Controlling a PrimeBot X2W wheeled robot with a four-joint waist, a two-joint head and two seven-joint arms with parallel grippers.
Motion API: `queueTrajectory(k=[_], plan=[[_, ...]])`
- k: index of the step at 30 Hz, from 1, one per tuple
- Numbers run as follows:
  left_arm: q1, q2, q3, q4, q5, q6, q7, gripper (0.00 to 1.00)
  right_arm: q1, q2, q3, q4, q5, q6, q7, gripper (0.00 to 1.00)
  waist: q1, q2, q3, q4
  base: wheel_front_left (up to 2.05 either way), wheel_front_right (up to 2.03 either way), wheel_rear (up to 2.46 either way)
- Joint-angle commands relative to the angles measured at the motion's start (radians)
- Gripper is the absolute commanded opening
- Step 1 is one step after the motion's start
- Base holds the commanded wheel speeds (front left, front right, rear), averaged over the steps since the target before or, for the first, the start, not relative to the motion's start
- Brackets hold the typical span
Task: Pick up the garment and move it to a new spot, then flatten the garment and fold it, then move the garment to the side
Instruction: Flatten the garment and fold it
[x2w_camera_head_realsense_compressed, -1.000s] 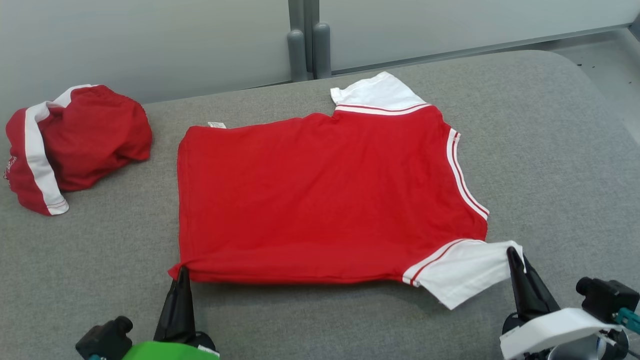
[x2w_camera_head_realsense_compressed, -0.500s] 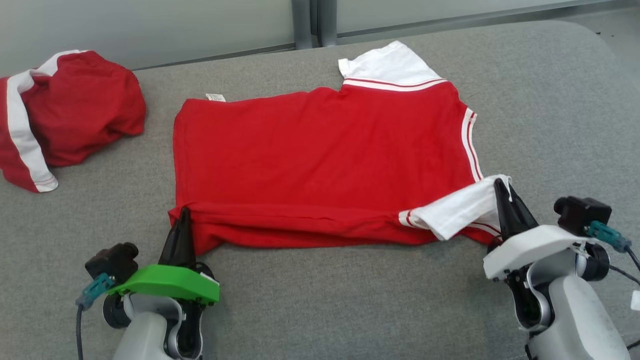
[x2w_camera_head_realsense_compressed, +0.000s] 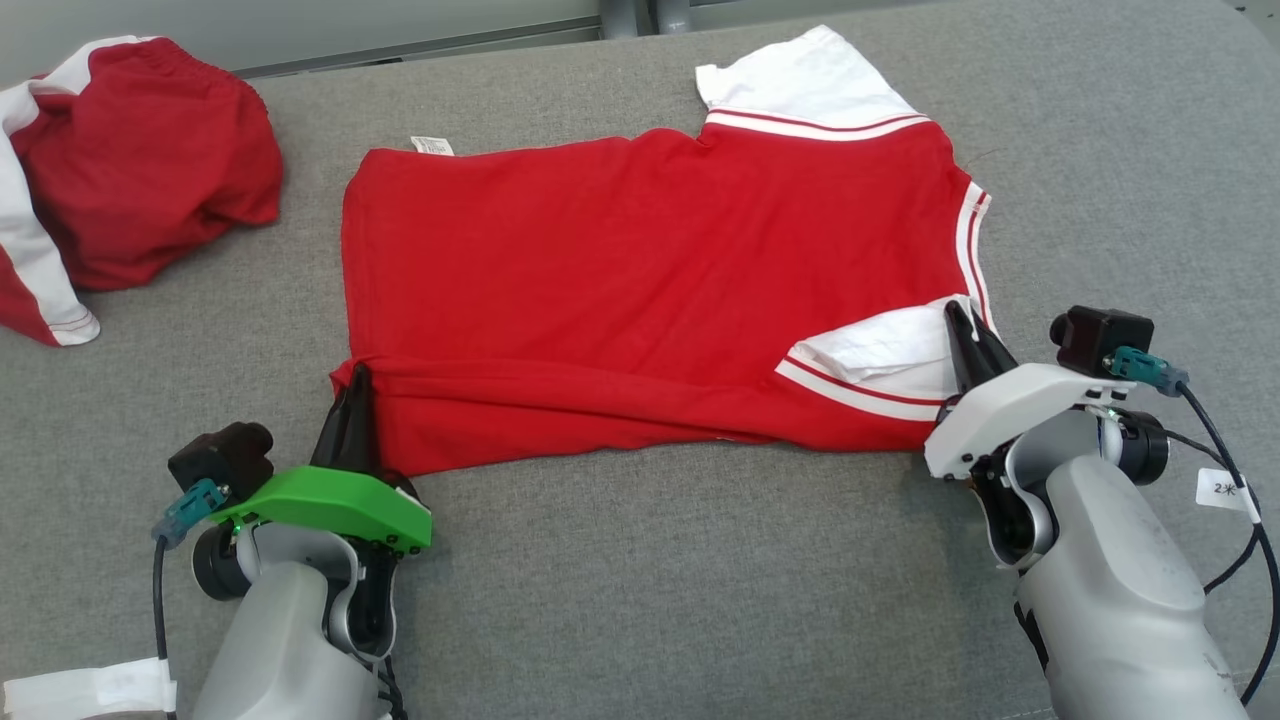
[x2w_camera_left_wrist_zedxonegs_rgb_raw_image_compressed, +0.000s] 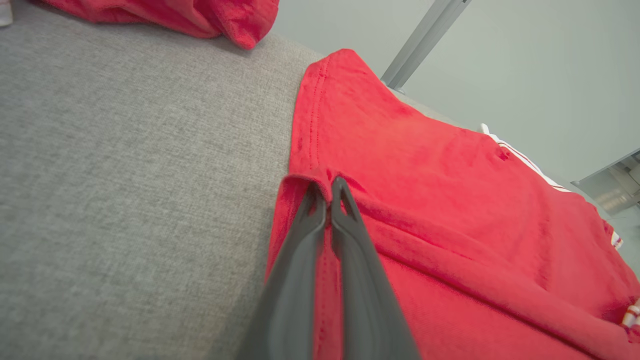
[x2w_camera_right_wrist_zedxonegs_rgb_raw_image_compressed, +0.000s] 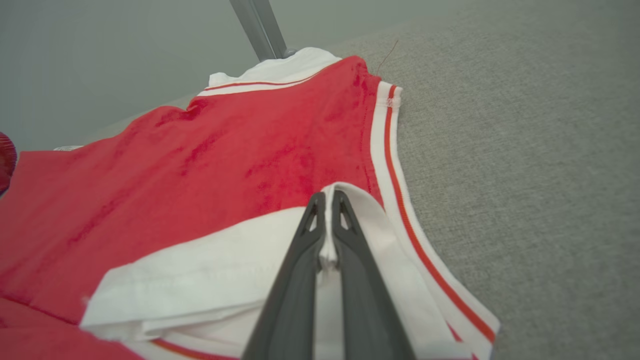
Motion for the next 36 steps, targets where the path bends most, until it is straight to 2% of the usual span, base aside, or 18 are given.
queueTrajectory(k=[1,3,4,5,6,7,8,9,16,21,32,36], plan=[[-0.022,0.003,-0.001,0.010,0.010,-0.006,-0.003,0.00,-0.031,-0.004,0.008,0.039,-0.002,0.000,-0.016,0.00,0.0000,0.0106,0.002,0.003,0.00,0.00,0.00],[-0.027,0.002,-0.005,0.016,0.014,-0.005,-0.003,0.00,-0.054,-0.007,0.016,0.074,0.006,0.000,-0.028,0.00,0.0000,0.0106,0.002,0.004,0.00,0.00,0.00],[-0.029,0.001,-0.008,0.018,0.017,-0.005,-0.003,0.00,-0.065,-0.009,0.019,0.090,0.008,0.000,-0.034,0.07,0.0000,0.0106,0.001,0.004,0.00,0.00,0.00],[-0.029,0.001,-0.008,0.018,0.017,-0.005,-0.003,0.00,-0.065,-0.009,0.019,0.090,0.008,0.000,-0.034,0.07,0.0000,0.0106,0.001,0.004,0.00,0.00,0.00],[-0.031,0.000,-0.012,0.018,0.020,-0.005,-0.003,0.24,-0.075,-0.009,0.022,0.105,0.010,0.000,-0.042,0.31,0.0000,0.0106,0.000,0.004,0.00,0.00,0.00],[-0.032,0.000,-0.015,0.017,0.024,-0.006,-0.003,0.39,-0.085,-0.009,0.025,0.118,0.012,0.000,-0.049,0.50,0.0000,0.0106,-0.001,0.005,0.00,0.00,0.00],[-0.032,0.000,-0.017,0.015,0.027,-0.006,-0.003,0.95,-0.093,-0.010,0.029,0.131,0.015,0.000,-0.058,1.00,0.0000,0.0106,-0.002,0.006,0.00,0.00,0.00],[-0.031,0.000,-0.019,0.013,0.031,-0.006,-0.003,1.00,-0.103,-0.012,0.033,0.141,0.017,0.000,-0.067,1.00,0.0000,0.0106,-0.002,0.006,0.00,0.00,0.00],[-0.009,0.009,-0.036,-0.002,0.046,-0.007,-0.003,1.00,-0.159,-0.025,0.055,0.202,0.020,0.000,-0.128,1.00,0.0000,0.0106,-0.011,0.008,0.00,0.00,0.00],[0.026,0.022,-0.049,-0.037,0.054,-0.007,-0.003,1.00,-0.170,-0.033,0.068,0.197,0.025,0.000,-0.156,1.00,0.0000,0.0106,-0.032,0.010,0.00,0.00,0.00],[0.140,0.039,-0.057,-0.120,0.044,-0.006,-0.001,1.00,-0.074,-0.049,0.068,0.038,0.022,0.000,-0.168,1.00,0.0000,0.0106,-0.116,0.004,0.00,0.00,0.00],[0.187,0.048,-0.061,-0.148,0.053,0.015,0.004,1.00,-0.013,-0.047,0.055,-0.045,0.001,0.000,-0.168,1.00,0.0000,0.0106,-0.142,0.000,0.00,0.00,0.00]])
